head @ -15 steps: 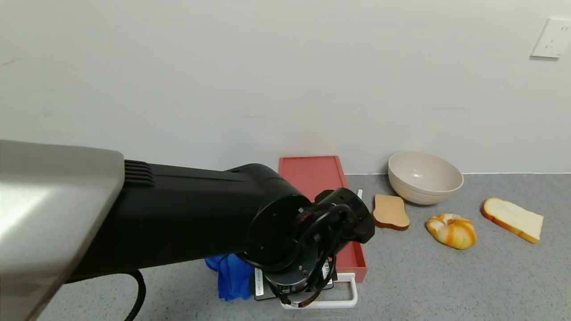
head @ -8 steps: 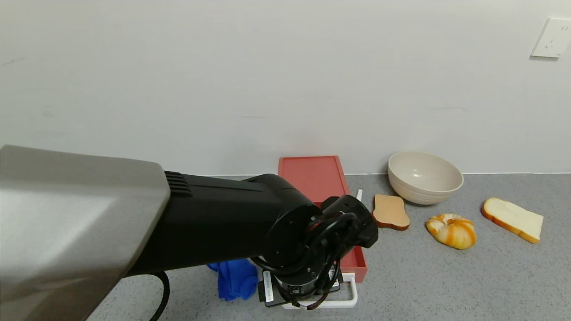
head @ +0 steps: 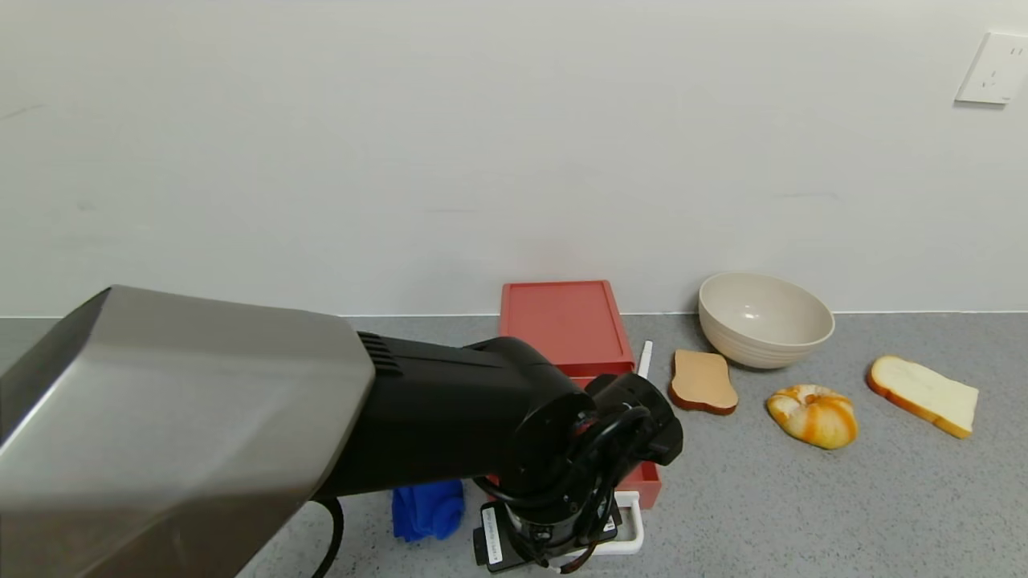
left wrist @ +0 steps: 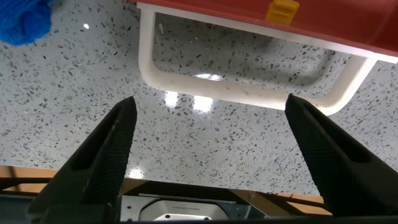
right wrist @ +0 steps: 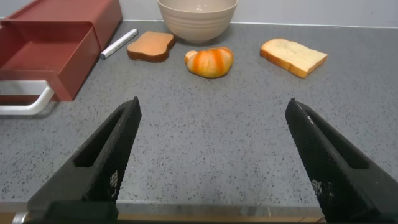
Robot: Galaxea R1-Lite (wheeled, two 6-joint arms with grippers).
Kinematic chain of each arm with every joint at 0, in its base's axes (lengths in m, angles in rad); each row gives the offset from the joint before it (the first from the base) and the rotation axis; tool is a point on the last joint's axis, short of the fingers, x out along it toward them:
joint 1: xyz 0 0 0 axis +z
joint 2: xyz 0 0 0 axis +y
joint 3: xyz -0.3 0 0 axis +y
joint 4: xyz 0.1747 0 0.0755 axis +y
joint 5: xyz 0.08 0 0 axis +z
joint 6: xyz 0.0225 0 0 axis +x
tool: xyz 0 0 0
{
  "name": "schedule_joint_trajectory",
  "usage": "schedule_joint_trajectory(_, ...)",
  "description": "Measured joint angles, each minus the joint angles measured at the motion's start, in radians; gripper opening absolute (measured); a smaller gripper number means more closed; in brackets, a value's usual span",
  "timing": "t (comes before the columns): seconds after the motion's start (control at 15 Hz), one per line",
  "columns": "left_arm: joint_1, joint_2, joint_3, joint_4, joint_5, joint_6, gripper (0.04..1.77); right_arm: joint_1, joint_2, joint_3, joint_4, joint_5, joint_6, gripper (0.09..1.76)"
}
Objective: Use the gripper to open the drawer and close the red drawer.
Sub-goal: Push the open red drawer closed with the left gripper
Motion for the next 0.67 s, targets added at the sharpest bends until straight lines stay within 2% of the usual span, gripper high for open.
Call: schedule_joint_trajectory(0.67,-0.007,0.029,0.006,-0.040,-0.012,-0.002,1.72,0.000,0.000,0.000,0.000,0.000,0.000,1.71)
